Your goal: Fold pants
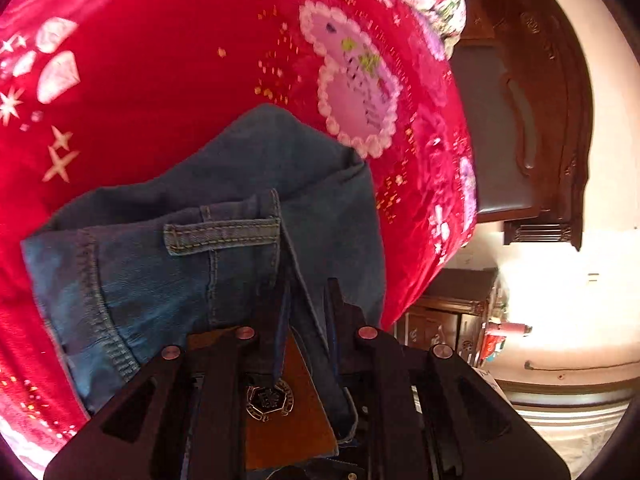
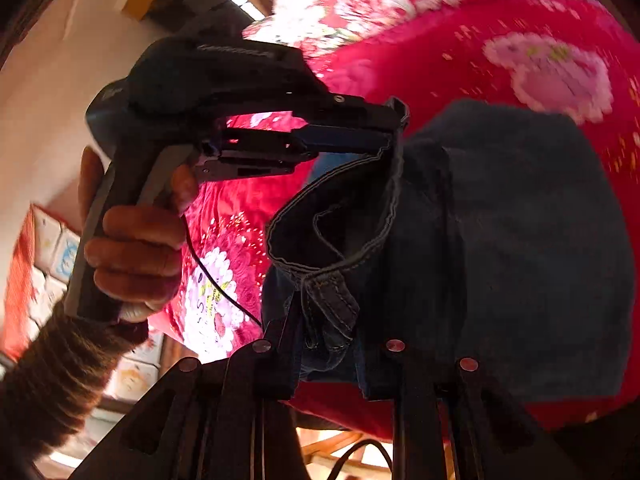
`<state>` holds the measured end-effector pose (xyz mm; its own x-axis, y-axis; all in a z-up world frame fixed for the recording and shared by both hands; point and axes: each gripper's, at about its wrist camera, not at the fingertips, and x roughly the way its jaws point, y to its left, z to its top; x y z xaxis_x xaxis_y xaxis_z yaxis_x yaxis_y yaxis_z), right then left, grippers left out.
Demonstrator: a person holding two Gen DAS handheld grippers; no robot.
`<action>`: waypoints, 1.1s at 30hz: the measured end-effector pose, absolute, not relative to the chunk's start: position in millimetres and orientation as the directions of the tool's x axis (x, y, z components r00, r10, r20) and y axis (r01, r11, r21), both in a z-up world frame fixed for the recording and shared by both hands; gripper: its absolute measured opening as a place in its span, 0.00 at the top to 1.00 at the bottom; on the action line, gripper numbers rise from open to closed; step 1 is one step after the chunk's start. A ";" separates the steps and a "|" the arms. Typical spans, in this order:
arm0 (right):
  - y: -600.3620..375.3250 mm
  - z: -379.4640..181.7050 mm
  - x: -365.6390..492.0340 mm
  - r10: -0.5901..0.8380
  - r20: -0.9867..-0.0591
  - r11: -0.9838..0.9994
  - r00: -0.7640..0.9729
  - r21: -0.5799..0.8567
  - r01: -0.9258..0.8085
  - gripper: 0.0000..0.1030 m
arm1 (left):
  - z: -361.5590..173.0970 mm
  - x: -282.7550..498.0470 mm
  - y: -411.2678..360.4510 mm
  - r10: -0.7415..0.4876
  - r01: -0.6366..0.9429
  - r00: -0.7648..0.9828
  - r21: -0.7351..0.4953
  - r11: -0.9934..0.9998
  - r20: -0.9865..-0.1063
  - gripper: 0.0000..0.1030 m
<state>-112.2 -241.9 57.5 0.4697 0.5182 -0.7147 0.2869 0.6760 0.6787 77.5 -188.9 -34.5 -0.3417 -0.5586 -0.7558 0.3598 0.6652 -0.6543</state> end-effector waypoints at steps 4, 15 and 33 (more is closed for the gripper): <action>-280.6 15.0 -140.8 0.571 -0.686 0.492 0.451 0.726 0.481 0.74 | -49.3 55.8 -217.7 -0.470 0.395 -0.356 -0.586 0.708 -0.808 0.87; -348.5 63.1 -132.5 0.474 -0.663 0.535 0.579 0.739 0.409 0.58 | 45.3 82.7 -74.0 -0.649 0.383 0.004 -0.599 0.704 -0.761 0.29; -296.3 63.0 -16.4 0.486 -0.733 0.764 0.476 0.621 0.177 0.95 | -27.3 29.1 -59.1 -0.528 0.230 0.020 -0.510 0.829 -0.849 0.51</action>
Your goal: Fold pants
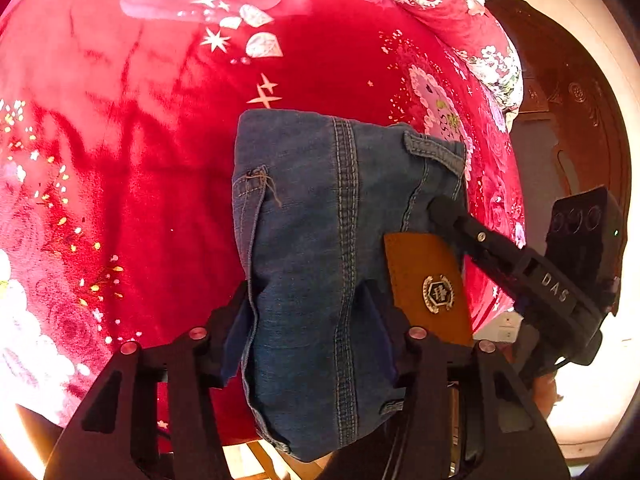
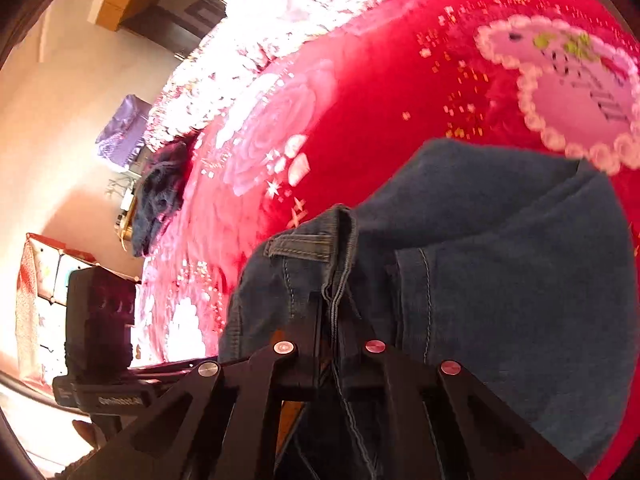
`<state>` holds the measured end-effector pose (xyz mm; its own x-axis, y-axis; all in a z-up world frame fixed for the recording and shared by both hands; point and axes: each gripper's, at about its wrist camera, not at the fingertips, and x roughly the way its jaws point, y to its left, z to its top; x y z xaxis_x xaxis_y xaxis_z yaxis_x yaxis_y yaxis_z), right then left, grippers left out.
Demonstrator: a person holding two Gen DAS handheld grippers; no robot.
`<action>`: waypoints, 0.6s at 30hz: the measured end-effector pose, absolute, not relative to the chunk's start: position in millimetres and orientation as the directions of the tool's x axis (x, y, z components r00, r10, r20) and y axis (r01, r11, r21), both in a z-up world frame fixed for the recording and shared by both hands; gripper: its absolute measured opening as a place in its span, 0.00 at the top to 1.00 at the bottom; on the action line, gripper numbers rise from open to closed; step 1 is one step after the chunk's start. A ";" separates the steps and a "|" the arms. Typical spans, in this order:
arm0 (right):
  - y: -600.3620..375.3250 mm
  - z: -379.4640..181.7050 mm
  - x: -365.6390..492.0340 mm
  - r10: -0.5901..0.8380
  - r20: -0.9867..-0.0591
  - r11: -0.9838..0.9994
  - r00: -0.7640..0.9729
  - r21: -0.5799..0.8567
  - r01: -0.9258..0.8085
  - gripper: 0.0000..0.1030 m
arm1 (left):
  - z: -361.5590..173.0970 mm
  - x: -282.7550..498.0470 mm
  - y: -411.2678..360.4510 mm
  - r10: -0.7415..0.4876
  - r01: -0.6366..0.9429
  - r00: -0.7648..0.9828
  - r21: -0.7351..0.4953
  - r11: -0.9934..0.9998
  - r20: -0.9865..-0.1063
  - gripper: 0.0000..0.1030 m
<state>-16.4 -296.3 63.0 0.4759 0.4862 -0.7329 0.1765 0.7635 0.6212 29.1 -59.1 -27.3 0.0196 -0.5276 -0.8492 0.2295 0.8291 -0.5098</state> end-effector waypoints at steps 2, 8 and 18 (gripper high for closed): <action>-304.0 56.0 -17.5 0.466 -0.761 0.775 0.452 0.597 0.205 0.95 | -28.8 21.0 -75.2 -0.447 0.286 0.073 -0.410 0.866 -0.892 0.51; -306.8 15.4 -14.2 0.453 -0.809 0.770 0.376 0.567 0.292 0.93 | -35.0 10.2 -105.7 -0.309 0.364 0.149 -0.238 0.900 -0.939 0.51; -315.5 31.9 -23.3 0.460 -0.802 0.764 0.381 0.576 0.291 0.86 | -34.5 10.6 -100.8 -0.323 0.339 0.124 -0.266 0.902 -0.938 0.48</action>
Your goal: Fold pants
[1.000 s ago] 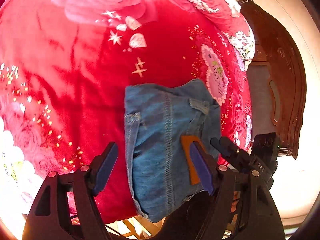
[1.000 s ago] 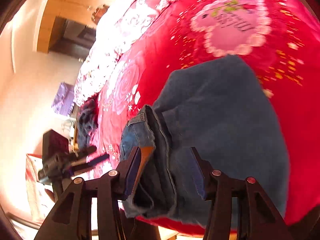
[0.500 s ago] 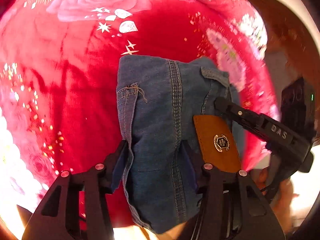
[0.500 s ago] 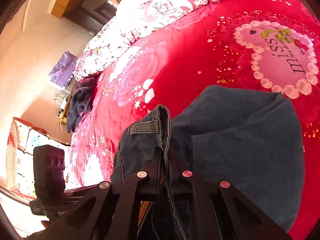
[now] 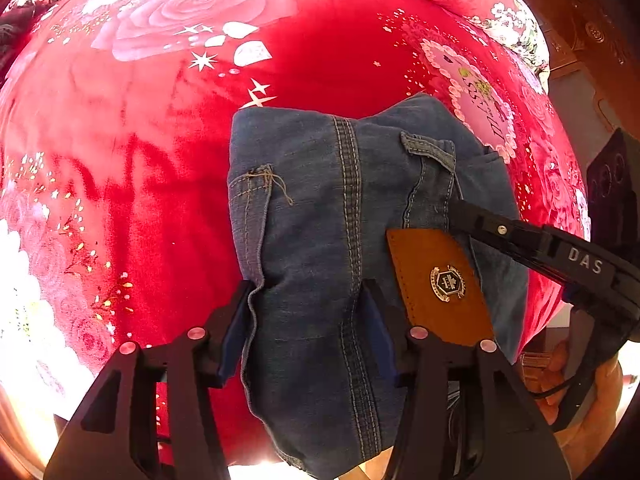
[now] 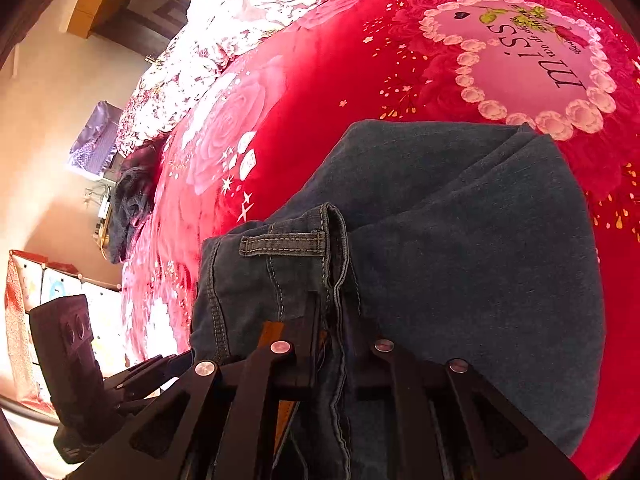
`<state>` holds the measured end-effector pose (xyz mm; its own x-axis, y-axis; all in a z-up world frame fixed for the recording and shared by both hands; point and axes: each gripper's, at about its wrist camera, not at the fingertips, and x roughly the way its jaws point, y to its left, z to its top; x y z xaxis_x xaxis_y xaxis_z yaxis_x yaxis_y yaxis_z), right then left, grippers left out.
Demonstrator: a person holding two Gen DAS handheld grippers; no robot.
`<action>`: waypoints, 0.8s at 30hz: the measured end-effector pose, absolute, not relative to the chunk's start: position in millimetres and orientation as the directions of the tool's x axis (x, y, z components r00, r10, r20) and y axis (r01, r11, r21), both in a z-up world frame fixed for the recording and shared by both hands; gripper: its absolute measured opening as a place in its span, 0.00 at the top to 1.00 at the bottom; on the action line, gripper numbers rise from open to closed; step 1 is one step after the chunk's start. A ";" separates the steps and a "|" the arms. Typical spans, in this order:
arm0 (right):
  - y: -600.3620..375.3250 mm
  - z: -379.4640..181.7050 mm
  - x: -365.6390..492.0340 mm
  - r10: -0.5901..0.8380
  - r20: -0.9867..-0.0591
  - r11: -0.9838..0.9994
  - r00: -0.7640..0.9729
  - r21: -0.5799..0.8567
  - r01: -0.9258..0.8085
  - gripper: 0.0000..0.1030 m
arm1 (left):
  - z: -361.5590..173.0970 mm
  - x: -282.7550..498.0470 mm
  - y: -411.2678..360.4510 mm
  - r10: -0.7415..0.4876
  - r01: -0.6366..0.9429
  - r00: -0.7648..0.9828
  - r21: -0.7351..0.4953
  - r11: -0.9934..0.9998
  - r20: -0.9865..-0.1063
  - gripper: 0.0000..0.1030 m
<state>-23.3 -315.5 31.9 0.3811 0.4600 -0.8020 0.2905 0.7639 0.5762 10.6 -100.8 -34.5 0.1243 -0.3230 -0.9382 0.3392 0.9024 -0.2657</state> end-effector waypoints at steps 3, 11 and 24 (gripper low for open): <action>-320.0 39.1 -31.6 0.472 -0.792 0.748 0.387 0.592 0.300 0.77 | -32.7 15.9 -98.1 -0.335 0.338 0.090 -0.288 0.896 -0.938 0.48; -327.0 44.0 -83.5 0.568 -0.728 0.653 0.385 0.683 0.327 0.45 | -36.6 34.6 -42.0 -0.450 0.169 0.044 -0.437 0.883 -0.892 0.27; -273.6 65.9 -95.6 0.585 -0.719 0.740 0.375 0.662 0.116 0.88 | -38.3 11.9 -61.1 -0.462 0.228 -0.006 -0.451 0.863 -0.887 0.27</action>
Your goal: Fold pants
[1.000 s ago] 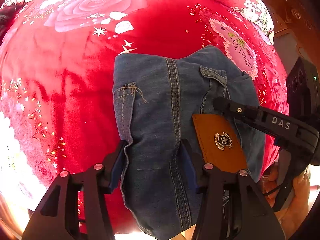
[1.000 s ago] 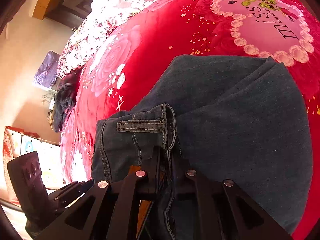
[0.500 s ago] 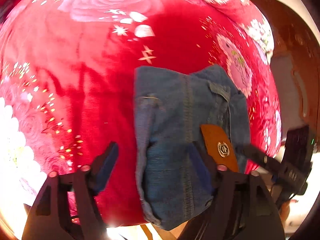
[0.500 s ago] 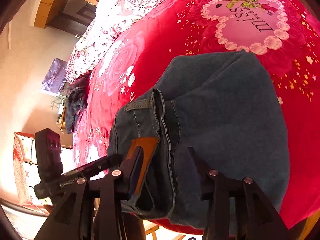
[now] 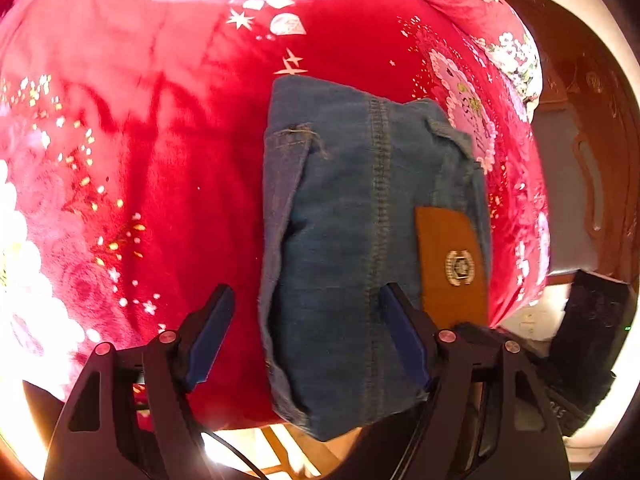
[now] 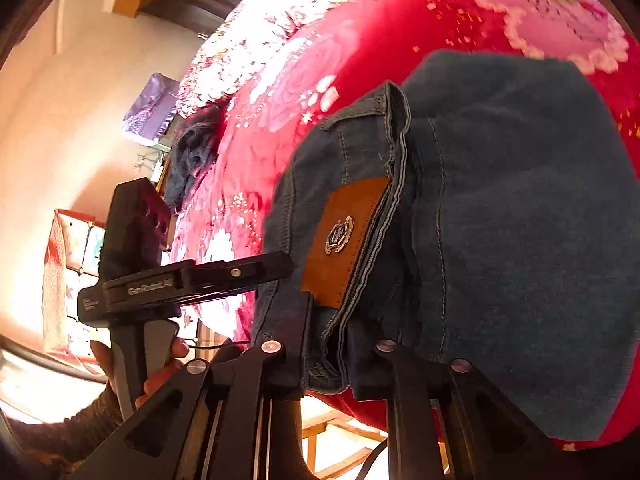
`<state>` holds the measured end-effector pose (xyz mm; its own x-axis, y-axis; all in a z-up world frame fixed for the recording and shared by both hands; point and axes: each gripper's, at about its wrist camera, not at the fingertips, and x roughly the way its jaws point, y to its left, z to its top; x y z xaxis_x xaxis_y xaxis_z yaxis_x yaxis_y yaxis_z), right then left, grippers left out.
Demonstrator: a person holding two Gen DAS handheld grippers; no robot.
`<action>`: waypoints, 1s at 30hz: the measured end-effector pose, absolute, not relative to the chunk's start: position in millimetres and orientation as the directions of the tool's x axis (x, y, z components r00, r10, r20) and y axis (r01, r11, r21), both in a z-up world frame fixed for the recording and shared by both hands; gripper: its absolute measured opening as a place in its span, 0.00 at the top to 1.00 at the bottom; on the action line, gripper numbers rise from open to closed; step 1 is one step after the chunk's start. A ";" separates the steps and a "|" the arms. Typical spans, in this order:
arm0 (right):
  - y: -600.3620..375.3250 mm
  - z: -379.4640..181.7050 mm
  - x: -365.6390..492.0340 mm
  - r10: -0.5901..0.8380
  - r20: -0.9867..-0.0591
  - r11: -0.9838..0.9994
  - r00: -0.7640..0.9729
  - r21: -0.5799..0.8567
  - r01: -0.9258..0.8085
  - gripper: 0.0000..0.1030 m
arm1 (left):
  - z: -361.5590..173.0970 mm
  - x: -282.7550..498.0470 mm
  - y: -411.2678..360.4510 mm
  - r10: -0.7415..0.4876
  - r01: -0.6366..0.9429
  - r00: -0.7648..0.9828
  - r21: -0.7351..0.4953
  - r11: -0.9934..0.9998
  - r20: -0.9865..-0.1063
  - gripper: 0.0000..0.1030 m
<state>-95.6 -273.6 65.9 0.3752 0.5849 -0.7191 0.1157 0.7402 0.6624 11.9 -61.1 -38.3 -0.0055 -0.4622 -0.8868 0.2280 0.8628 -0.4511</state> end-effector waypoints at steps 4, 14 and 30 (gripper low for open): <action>-276.1 36.4 -104.1 0.523 -0.796 0.789 0.304 0.587 0.181 0.88 | -55.3 7.4 -77.3 -0.412 0.246 -0.047 -0.411 0.878 -0.910 0.27; -291.8 30.9 -113.8 0.585 -0.735 0.693 0.343 0.673 0.259 0.73 | -10.7 31.7 -68.2 -0.492 0.299 0.061 -0.455 0.839 -0.868 0.27; -279.8 19.8 -76.8 0.564 -0.729 0.703 0.388 0.670 0.238 0.72 | -67.6 68.0 -74.1 -0.526 0.135 -0.105 -0.536 0.833 -0.844 0.32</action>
<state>-76.8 -279.8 19.8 0.3876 0.5637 -0.7294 0.2381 0.7032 0.6700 68.0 -74.1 -67.6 -0.1050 -0.5262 -0.8438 0.1350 0.8331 -0.5363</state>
